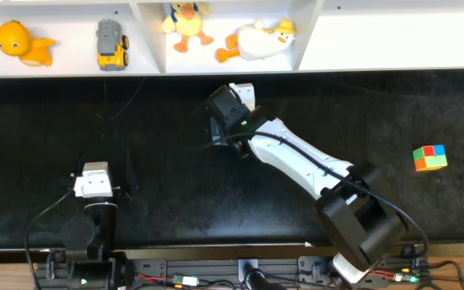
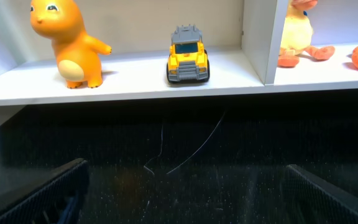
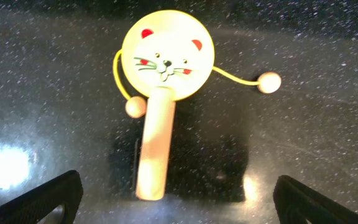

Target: Store Toys

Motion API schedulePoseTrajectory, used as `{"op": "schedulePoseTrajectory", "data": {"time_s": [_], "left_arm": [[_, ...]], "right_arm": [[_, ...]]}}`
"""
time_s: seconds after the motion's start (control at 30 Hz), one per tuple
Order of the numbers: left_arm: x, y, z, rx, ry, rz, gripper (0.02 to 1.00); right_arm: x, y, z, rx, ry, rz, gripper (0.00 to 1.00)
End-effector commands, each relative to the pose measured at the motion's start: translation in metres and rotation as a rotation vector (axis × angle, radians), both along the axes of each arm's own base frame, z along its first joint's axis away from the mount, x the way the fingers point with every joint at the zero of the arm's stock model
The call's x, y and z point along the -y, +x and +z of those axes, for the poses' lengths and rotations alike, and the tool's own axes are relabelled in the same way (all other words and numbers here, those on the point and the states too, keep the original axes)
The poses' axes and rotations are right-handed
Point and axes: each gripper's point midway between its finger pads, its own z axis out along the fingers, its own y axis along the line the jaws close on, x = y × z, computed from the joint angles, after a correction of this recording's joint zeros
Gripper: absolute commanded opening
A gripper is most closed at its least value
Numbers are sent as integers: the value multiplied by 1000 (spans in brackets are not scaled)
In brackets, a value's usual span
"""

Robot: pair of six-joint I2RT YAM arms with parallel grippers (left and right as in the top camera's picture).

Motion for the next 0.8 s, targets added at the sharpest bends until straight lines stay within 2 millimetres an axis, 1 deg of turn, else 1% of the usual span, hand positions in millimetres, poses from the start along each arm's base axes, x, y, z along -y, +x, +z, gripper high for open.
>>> {"op": "schedulePoseTrajectory", "data": {"time_s": [0.03, 0.2, 0.37, 0.47, 0.73, 0.77, 0.8], "left_arm": [[-1, -1, 1, 6, 16, 3, 998], [-1, -1, 1, 6, 16, 3, 998], [-1, -1, 1, 6, 16, 3, 998], [-1, -1, 1, 6, 16, 3, 998], [-1, -1, 1, 6, 16, 3, 998], [-1, -1, 1, 6, 16, 3, 998], [-1, -1, 1, 6, 16, 3, 996]], "right_arm": [[-8, 12, -1, 14, 10, 41, 996], [-11, 14, -6, 14, 17, 45, 998], [-16, 21, -2, 46, 24, 82, 996], [-17, 21, -2, 49, 27, 82, 998], [-20, 17, -14, 13, 33, 93, 1000], [-21, 17, -15, 9, 36, 96, 989], [-22, 16, -15, 5, 41, 98, 950]]}}
